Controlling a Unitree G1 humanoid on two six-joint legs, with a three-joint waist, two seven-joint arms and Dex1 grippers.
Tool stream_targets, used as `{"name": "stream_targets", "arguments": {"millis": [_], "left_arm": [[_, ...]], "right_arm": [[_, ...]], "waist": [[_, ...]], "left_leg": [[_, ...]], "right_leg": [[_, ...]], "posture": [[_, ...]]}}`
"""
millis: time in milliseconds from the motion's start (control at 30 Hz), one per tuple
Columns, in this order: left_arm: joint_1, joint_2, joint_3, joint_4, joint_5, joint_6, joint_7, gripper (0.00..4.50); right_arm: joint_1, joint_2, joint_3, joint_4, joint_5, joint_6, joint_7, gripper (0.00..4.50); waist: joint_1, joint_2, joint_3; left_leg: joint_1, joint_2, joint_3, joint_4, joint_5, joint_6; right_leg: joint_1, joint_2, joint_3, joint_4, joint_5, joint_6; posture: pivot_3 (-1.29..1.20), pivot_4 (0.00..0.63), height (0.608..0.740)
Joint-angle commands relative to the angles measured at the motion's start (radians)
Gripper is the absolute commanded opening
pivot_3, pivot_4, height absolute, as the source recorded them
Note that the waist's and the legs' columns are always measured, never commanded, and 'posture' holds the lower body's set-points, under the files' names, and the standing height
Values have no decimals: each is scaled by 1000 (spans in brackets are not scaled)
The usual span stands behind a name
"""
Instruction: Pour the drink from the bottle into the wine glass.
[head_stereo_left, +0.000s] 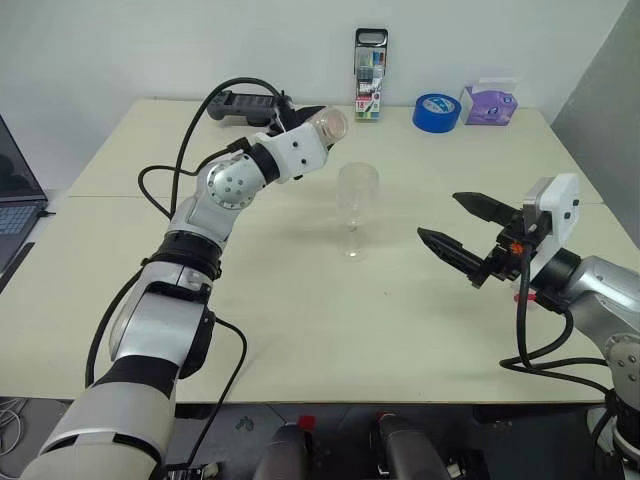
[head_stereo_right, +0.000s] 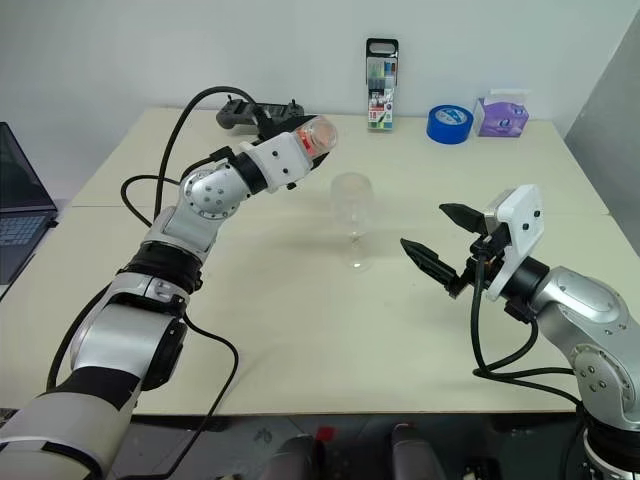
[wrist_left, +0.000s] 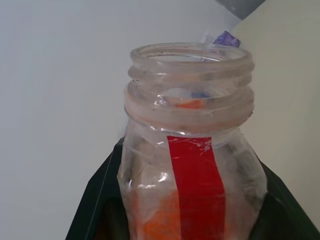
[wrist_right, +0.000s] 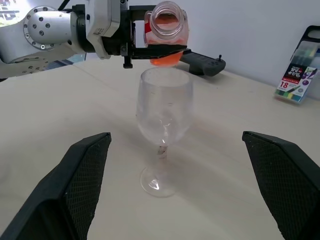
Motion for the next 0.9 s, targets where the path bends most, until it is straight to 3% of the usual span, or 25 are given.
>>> {"name": "stream_targets", "arguments": {"millis": [33, 900], "left_arm": [[-61, 15, -42, 23, 79, -83, 64, 1847], [-205, 48, -188, 198, 332, -196, 332, 1832]], "right_arm": [[8, 0, -5, -47, 3, -22, -16, 4500], [-3, 6, 12, -33, 12, -16, -62, 4500]], "waist": [[0, 0, 0], [0, 0, 0]], "left_leg": [[0, 0, 0, 0, 0, 0], [0, 0, 2, 1, 0, 0]], "right_leg": [[0, 0, 0, 0, 0, 0], [0, 0, 0, 2, 0, 0]], "posture": [[0, 150, 740], [0, 150, 740]]}}
